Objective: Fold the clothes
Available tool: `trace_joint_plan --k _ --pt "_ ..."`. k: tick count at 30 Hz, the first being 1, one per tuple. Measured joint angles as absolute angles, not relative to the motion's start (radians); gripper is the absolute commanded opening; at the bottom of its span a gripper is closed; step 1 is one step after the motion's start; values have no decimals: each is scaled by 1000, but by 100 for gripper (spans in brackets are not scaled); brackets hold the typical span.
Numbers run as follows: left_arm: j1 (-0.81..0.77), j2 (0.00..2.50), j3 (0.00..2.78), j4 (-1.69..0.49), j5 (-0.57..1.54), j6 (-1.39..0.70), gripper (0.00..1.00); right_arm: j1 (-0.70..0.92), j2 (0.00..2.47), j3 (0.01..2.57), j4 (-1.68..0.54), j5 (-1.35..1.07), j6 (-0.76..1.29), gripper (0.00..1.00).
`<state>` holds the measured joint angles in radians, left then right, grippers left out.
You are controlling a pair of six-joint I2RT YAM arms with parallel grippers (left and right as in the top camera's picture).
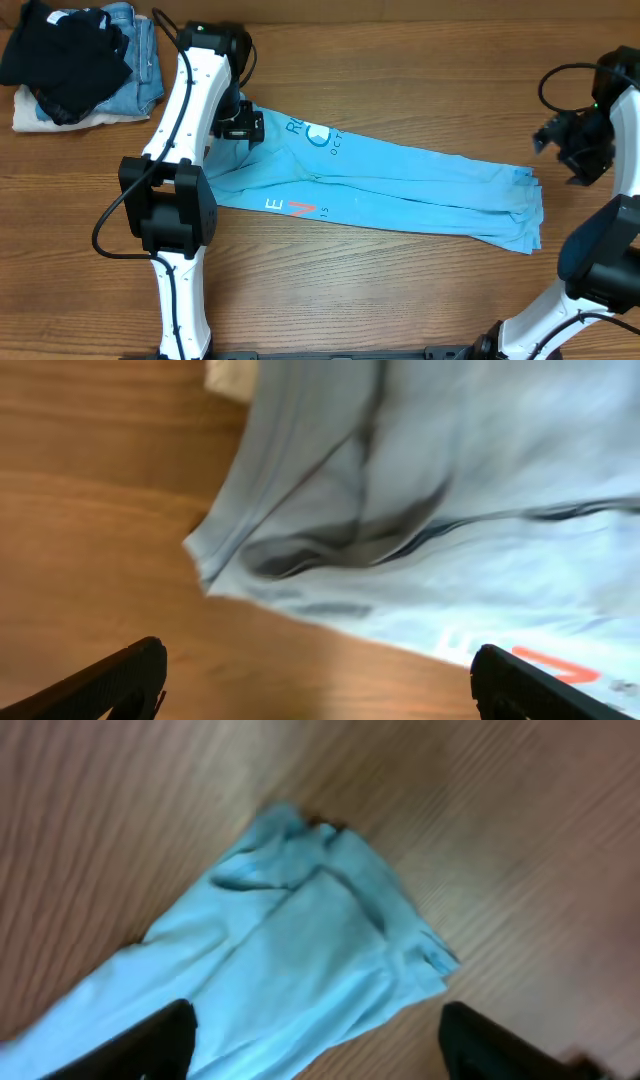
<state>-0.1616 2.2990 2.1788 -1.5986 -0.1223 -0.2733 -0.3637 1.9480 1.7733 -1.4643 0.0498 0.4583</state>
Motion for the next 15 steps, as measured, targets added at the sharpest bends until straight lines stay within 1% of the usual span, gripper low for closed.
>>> trace_joint_plan --k 1,7,13,14,15 --pt "-162 2299 2179 -1586 -105 -266 100 -353 1948 1773 -1457 37 452 100" --pt "-162 2299 2179 -1509 -21 -231 100 -325 1948 1773 -1445 12 431 100" --pt "-162 2299 2179 -1495 2 -228 99 -327 1948 1762 -1453 7 428 99" --pt "-162 2299 2179 -1495 5 -228 94 -326 1948 1751 -1454 7 426 87" --pt "-162 2299 2179 -1494 6 -229 83 -326 1948 1733 -1451 6 422 73"
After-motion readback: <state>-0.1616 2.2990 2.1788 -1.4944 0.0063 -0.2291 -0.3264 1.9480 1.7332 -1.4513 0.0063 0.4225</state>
